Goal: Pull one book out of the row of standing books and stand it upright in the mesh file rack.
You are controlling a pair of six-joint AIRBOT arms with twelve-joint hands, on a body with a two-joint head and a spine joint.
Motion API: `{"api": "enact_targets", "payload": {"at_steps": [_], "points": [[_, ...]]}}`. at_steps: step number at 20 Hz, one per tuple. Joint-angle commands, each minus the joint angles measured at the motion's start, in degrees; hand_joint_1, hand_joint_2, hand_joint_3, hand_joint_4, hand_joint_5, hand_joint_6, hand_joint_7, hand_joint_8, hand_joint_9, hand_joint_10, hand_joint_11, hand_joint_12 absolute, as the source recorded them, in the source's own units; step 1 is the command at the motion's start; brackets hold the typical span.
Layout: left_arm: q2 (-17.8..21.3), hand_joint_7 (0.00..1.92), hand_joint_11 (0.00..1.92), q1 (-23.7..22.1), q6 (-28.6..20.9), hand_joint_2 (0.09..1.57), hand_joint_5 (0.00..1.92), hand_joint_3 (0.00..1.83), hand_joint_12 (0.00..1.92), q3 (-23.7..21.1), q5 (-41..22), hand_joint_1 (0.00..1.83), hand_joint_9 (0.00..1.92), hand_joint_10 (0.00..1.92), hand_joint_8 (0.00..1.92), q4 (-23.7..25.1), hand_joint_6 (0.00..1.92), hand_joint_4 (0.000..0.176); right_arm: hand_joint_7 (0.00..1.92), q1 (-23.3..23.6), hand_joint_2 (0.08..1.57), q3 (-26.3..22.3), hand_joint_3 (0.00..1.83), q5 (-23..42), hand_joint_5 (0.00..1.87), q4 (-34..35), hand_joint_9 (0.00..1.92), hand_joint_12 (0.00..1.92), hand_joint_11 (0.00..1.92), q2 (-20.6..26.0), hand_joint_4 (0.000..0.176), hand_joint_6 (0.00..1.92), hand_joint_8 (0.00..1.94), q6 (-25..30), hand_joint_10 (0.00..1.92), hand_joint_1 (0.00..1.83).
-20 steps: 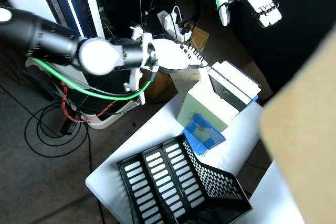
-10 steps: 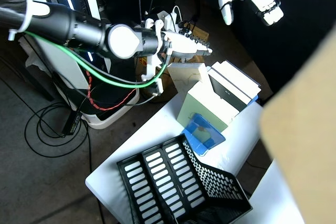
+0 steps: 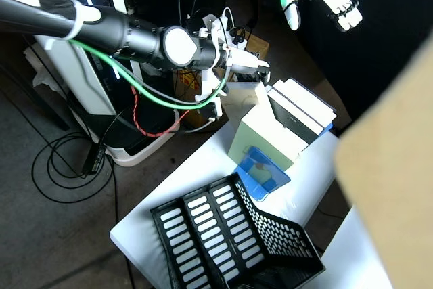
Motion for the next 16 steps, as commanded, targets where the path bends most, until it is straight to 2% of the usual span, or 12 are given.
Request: {"api": "enact_targets", "payload": {"at_steps": [1, 9, 15, 16], "points": [[-0.01, 0.00, 0.00, -0.02, -0.39, 1.26, 0.00, 0.01, 0.00, 0.27, -7.75, 0.21, 0.00, 0.00, 0.00, 0.07, 0.00, 0.064, 0.57, 0.23, 1.14, 0.19, 0.00, 2.51, 0.64, 0.18, 0.41, 0.79, 0.00, -0.02, 0.000, 0.01, 0.00, -0.59, 0.01, 1.18], [-0.58, 0.00, 0.00, 0.63, -0.83, 1.26, 0.00, 0.01, 0.00, 0.39, -8.39, 0.21, 0.00, 0.00, 0.00, -0.39, 0.00, 0.064, 0.57, -0.48, 1.14, 1.96, 0.00, 2.03, 0.64, 0.30, 0.41, 0.80, 0.00, -2.56, 0.000, 0.01, 0.00, -0.59, 0.01, 1.18], [-0.81, 0.00, 0.00, 0.80, -0.94, 1.26, 0.00, 0.01, 0.00, 0.38, -8.57, 0.21, 0.00, 0.00, 0.00, -0.44, 0.00, 0.064, 0.57, -0.51, 1.14, 1.30, 0.00, 2.68, 0.64, 0.38, 0.41, 0.80, 0.00, -3.26, 0.000, 0.01, 0.00, -0.59, 0.01, 1.18], [-0.81, 0.00, 0.00, 0.83, -0.95, 1.25, 0.00, 0.00, 0.00, 0.37, -8.61, 0.26, 0.00, 0.00, 0.00, -0.45, 0.00, 0.043, 0.11, -0.75, 1.40, 0.94, 0.33, 2.88, 0.13, 0.30, 0.08, 0.27, 0.00, -3.24, 0.000, 0.00, 0.00, -0.59, 0.00, 0.24]]}}
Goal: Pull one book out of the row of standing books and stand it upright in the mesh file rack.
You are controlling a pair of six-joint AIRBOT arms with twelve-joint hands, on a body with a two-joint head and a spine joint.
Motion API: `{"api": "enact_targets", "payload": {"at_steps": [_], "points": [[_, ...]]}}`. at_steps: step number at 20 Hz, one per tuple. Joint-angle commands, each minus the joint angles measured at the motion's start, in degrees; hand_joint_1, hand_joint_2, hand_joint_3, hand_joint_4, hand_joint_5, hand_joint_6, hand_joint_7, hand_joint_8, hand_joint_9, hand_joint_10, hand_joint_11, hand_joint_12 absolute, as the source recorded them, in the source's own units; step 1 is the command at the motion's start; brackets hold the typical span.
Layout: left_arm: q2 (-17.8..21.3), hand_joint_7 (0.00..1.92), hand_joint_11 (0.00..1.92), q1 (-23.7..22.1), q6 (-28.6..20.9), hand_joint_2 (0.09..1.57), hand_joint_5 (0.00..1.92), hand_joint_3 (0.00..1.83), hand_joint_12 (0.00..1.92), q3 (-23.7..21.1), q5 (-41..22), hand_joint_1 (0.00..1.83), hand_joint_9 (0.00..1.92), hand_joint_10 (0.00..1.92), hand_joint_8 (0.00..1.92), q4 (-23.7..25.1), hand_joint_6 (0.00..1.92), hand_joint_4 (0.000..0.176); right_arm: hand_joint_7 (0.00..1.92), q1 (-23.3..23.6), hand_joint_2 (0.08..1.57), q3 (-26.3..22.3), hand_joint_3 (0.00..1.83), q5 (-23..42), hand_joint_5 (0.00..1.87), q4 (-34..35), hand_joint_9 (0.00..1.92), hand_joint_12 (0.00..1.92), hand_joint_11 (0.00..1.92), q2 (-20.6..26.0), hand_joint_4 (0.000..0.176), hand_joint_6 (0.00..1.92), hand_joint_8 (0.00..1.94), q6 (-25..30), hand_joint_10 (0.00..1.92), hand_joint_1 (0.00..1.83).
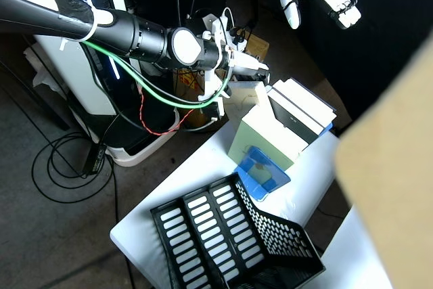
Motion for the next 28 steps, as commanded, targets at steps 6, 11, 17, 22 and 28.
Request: {"api": "enact_targets", "payload": {"at_steps": [6, 11, 17, 22, 28], "points": [[0.06, 0.00, 0.00, 0.53, -0.52, 1.26, 0.00, 0.00, 0.00, 0.34, -7.79, 0.26, 0.00, 0.00, 0.00, -0.77, 0.00, 0.041, 0.00, -0.48, 1.42, -0.10, 0.52, 4.24, 0.00, 0.77, 0.00, 0.00, 0.00, -0.86, 0.000, 0.00, 0.00, -0.33, 0.00, 0.00], [0.00, 0.00, 0.00, 0.67, -0.52, 1.26, 0.00, 0.00, 0.00, 0.30, -7.76, 0.23, 0.00, 0.00, 0.00, -0.85, 0.00, 0.051, 0.00, -1.84, 1.42, 0.96, 0.52, 2.74, 0.00, -0.09, 0.00, 0.00, 0.00, -1.47, 0.000, 0.00, 0.00, -0.33, 0.00, 0.00], [-0.29, 0.00, 0.00, 1.29, -0.75, 1.25, 0.00, 0.00, 0.00, 0.15, -8.13, 0.23, 0.00, 0.00, 0.00, -1.58, 0.00, 0.048, 0.00, -1.85, 1.42, -0.90, 0.53, 1.66, 0.00, -2.20, 0.00, 0.00, 0.00, -1.16, 0.000, 0.00, 0.00, -0.20, 0.00, 0.00], [-0.36, 0.00, 0.00, 1.42, -0.90, 1.24, 0.00, 0.00, 0.00, 0.14, -8.38, 0.27, 0.00, 0.00, 0.00, -1.67, 0.00, 0.056, 0.00, -1.85, 1.41, -0.94, 0.53, 0.87, 0.00, -3.00, 0.00, 0.00, 0.00, -0.92, 0.000, 0.00, 0.00, 0.01, 0.00, 0.00], [-0.64, 0.00, 0.00, 1.44, -1.02, 1.23, 0.00, 0.00, 0.00, 0.29, -8.50, 0.26, 0.00, 0.00, 0.00, -1.82, 0.00, 0.071, 0.00, -1.85, 1.41, 0.61, 0.54, 0.64, 0.00, 0.27, 0.00, 0.00, 0.00, -0.52, 0.000, 0.00, 0.00, 0.01, 0.00, 0.00]]}}
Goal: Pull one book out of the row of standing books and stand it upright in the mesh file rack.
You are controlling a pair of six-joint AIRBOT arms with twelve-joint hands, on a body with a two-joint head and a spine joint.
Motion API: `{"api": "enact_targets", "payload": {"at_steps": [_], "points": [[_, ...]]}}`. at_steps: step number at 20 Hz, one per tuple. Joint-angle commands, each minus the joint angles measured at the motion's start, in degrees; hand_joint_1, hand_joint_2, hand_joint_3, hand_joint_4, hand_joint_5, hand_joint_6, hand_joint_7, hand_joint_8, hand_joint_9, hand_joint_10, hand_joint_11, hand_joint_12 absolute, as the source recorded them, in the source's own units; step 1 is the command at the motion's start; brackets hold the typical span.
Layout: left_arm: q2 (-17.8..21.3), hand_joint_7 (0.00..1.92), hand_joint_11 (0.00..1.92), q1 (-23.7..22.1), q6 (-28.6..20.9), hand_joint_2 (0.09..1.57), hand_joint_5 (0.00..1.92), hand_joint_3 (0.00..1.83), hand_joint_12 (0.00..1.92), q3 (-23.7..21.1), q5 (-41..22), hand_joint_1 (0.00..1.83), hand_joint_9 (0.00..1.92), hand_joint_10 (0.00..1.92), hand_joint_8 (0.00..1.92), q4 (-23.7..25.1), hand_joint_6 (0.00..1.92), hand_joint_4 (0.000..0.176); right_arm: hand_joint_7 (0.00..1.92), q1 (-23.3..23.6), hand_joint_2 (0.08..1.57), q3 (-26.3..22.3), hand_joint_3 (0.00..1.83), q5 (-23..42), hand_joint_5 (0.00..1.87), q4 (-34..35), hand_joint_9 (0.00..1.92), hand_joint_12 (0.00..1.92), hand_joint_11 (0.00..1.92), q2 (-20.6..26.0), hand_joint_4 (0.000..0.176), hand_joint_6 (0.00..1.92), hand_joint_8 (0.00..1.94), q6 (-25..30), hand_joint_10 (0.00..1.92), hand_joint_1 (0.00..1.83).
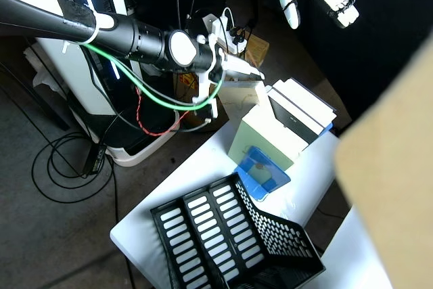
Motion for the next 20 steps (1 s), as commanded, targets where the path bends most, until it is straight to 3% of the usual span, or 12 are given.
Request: {"api": "enact_targets", "payload": {"at_steps": [1, 3, 4, 8, 15, 20], "points": [[0.11, 0.00, 0.00, 0.19, -0.18, 1.23, 0.00, 0.00, 0.00, 0.28, -7.59, 0.26, 0.00, 0.00, 0.00, -0.53, 0.00, 0.071, 0.00, 0.27, 1.41, -0.34, 0.54, 3.32, 0.00, 0.48, 0.00, 0.00, 0.00, 0.26, 0.000, 0.00, 0.00, -0.04, 0.00, 0.00], [0.06, 0.00, 0.00, 0.38, -0.20, 1.23, 0.00, 0.00, 0.00, 0.26, -7.78, 0.27, 0.00, 0.00, 0.00, -0.74, 0.00, 0.061, 0.00, 0.27, 1.41, -0.55, 0.54, 3.32, 0.00, 0.35, 0.00, 0.00, 0.00, 0.48, 0.000, 0.00, 0.00, -0.07, 0.00, 0.00], [0.05, 0.00, 0.00, 0.44, -0.25, 1.23, 0.00, 0.00, 0.00, 0.24, -7.86, 0.27, 0.00, 0.00, 0.00, -0.83, 0.00, 0.067, 0.00, 0.27, 1.41, -0.68, 0.54, 3.33, 0.00, 0.34, 0.00, 0.00, 0.00, 0.52, 0.000, 0.00, 0.00, -0.07, 0.00, 0.00], [0.04, 0.00, 0.00, 0.59, -0.33, 1.24, 0.00, 0.00, 0.00, 0.20, -7.99, 0.27, 0.00, 0.00, 0.00, -0.99, 0.00, 0.062, 0.00, 0.27, 1.41, -1.35, 0.55, 3.35, 0.00, 0.03, 0.00, 0.00, 0.00, 0.86, 0.000, 0.00, 0.00, -0.06, 0.00, 0.00], [0.02, 0.00, 0.00, 0.59, -0.41, 1.22, 0.00, 0.00, 0.00, 0.16, -8.06, 0.30, 0.00, 0.00, 0.00, -1.05, 0.00, 0.081, 0.00, 0.37, 1.40, -3.11, 0.55, 4.44, 0.00, -0.76, 0.00, 0.00, 0.00, 1.97, 0.000, 0.00, 0.00, -0.03, 0.00, 0.00], [-0.04, 0.00, 0.00, 0.59, -0.45, 1.23, 0.00, 0.00, 0.00, 0.26, -7.93, 0.31, 0.00, 0.00, 0.00, -1.05, 0.00, 0.076, 0.00, -0.34, 1.40, -1.42, 0.56, 3.11, 0.00, -0.85, 0.00, 0.00, 0.00, 1.96, 0.000, 0.00, 0.00, -0.02, 0.00, 0.00]]}}
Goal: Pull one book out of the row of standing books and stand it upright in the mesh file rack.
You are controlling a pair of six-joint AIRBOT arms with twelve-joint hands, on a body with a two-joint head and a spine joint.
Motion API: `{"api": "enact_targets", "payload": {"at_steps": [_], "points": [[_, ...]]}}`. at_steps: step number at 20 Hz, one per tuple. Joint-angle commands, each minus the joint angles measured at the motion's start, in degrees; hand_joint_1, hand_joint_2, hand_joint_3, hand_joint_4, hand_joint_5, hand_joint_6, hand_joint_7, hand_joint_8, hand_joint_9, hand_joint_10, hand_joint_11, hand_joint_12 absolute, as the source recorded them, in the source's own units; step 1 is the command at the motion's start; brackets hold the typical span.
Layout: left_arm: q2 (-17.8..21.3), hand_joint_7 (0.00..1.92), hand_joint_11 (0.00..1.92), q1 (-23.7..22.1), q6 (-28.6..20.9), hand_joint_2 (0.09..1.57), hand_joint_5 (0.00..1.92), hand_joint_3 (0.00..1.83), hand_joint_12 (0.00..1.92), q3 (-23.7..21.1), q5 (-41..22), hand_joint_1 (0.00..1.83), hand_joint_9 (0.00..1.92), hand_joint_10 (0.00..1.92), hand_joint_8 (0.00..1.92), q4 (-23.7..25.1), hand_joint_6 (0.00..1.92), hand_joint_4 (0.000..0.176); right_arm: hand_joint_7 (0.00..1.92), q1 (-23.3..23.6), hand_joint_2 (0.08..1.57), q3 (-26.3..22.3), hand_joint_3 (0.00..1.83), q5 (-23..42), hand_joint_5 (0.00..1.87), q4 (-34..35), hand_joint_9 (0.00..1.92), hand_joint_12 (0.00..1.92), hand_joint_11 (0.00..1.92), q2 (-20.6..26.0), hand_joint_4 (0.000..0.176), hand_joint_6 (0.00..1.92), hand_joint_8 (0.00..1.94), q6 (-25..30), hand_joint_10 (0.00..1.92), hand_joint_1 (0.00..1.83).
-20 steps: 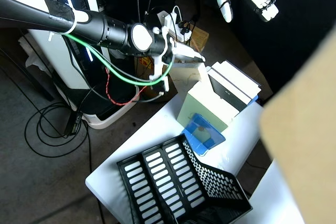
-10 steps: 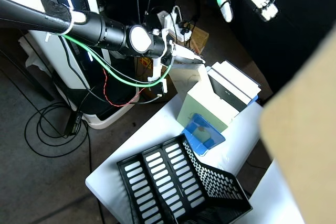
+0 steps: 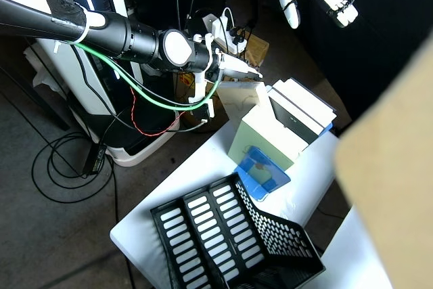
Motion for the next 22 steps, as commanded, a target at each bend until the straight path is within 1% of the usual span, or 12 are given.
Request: {"api": "enact_targets", "payload": {"at_steps": [1, 10, 12, 14, 15, 16, 17, 18, 19, 20, 21, 22], "points": [[-0.08, 0.00, 0.00, 0.07, -0.19, 1.22, 0.00, 0.00, 0.00, 0.28, -7.16, 0.34, 0.00, 0.00, 0.00, -0.15, 0.00, 0.064, 0.00, -0.21, 1.40, 0.22, 0.56, 2.24, 0.00, 0.16, 0.00, 0.00, 0.00, -0.05, 0.000, 0.00, 0.00, -0.22, 0.00, 0.00], [-0.38, 0.00, 0.00, 0.07, -0.18, 1.25, 0.00, 0.01, 0.00, 0.56, -6.92, 0.39, 0.00, 0.00, 0.00, -0.12, 0.00, 0.078, 0.00, -0.50, 1.40, -0.60, 0.56, 1.89, 0.00, -1.69, 0.00, 0.00, 0.00, -0.63, 0.000, 0.00, 0.00, -0.34, 0.00, 0.00], [-0.65, 0.00, 0.00, 0.07, -0.19, 1.25, 0.00, 0.00, 0.00, 0.69, -6.90, 0.38, 0.00, 0.00, 0.00, -0.12, 0.00, 0.088, 0.00, -0.48, 1.40, -1.93, 0.56, 3.09, 0.00, -1.97, 0.00, 0.00, 0.00, 0.44, 0.000, 0.00, 0.00, -0.03, 0.00, 0.00], [-0.67, 0.00, 0.00, 0.07, -0.20, 1.25, 0.00, 0.00, 0.00, 0.66, -6.94, 0.39, 0.00, 0.00, 0.00, -0.20, 0.00, 0.081, 0.00, -0.48, 1.40, -2.74, 0.56, 3.91, 0.00, -2.06, 0.00, 0.00, 0.00, 0.97, 0.000, 0.00, 0.00, 0.71, 0.00, 0.00], [-0.67, 0.00, 0.00, 0.07, -0.24, 1.25, 0.00, 0.01, 0.00, 0.66, -6.94, 0.39, 0.00, 0.00, 0.00, -0.31, 0.00, 0.076, 0.00, -0.48, 1.32, -2.72, 0.23, 3.86, 0.08, -2.11, 0.00, 0.00, 0.00, 0.97, 0.029, 0.02, 0.00, 0.71, 0.00, 0.76], [-0.67, 0.00, 0.00, 0.07, -0.27, 1.25, 0.00, 0.00, 0.00, 0.68, -6.94, 0.41, 0.00, 0.00, 0.00, -0.37, 0.00, 0.073, 0.00, -0.48, 1.29, -2.34, 0.08, 3.60, 0.13, -2.07, 0.00, 0.00, 0.00, 0.97, 0.121, 0.02, 0.00, 0.72, 0.00, 0.94], [-0.68, 0.00, 0.00, 0.07, -0.34, 1.25, 0.00, 0.00, 0.00, 0.69, -6.94, 0.42, 0.00, 0.00, 0.00, -0.36, 0.00, 0.070, 0.07, -0.48, 1.33, -1.76, 0.08, 3.58, 0.23, -1.95, 0.00, 0.00, 0.00, 0.97, 0.000, 0.05, 0.01, 0.72, 0.00, 1.49], [-0.68, 0.00, 0.00, 0.07, -0.43, 1.25, 0.00, 0.00, 0.00, 0.73, -6.92, 0.44, 0.00, 0.00, 0.00, -0.24, 0.00, 0.072, 0.12, -0.48, 1.15, -1.34, 0.00, 3.56, 0.27, -1.80, 0.00, 0.00, 0.00, 0.81, 0.000, 0.06, 0.03, 0.72, 0.00, 1.38], [-0.69, 0.00, 0.00, 0.07, -0.58, 1.25, 0.00, 0.00, 0.00, 0.79, -6.89, 0.42, 0.00, 0.00, 0.00, -0.14, 0.00, 0.081, 0.16, -0.48, 1.11, -1.48, 0.00, 3.60, 0.38, -1.80, 0.02, 0.00, 0.00, 0.81, 0.023, 0.05, 0.01, 0.68, 0.00, 1.35], [-0.69, 0.00, 0.00, 0.07, -0.58, 1.25, 0.00, 0.00, 0.00, 0.78, -6.90, 0.41, 0.00, 0.00, 0.00, -0.14, 0.00, 0.082, 0.16, -0.48, 1.10, -1.98, 0.00, 3.71, 0.40, -1.81, 0.03, 0.00, 0.00, 0.81, 0.029, 0.05, 0.01, 0.27, 0.01, 1.35], [-0.69, 0.00, 0.00, 0.07, -0.59, 1.25, 0.00, 0.00, 0.00, 0.75, -6.90, 0.40, 0.00, 0.00, 0.00, -0.20, 0.00, 0.083, 0.21, -0.48, 1.10, -2.56, 0.00, 3.70, 0.37, -2.48, 0.03, 0.00, 0.00, 0.92, 0.045, 0.03, 0.02, 0.11, 0.00, 1.23], [-0.70, 0.00, 0.00, 0.07, -0.59, 1.25, 0.00, 0.00, 0.00, 0.69, -6.91, 0.38, 0.00, 0.00, 0.00, -0.39, 0.00, 0.078, 0.10, -0.48, 1.07, -2.77, 0.00, 3.82, 0.22, -2.73, 0.01, 0.00, 0.00, 1.04, 0.073, 0.00, 0.00, 0.11, 0.00, 1.21]]}}
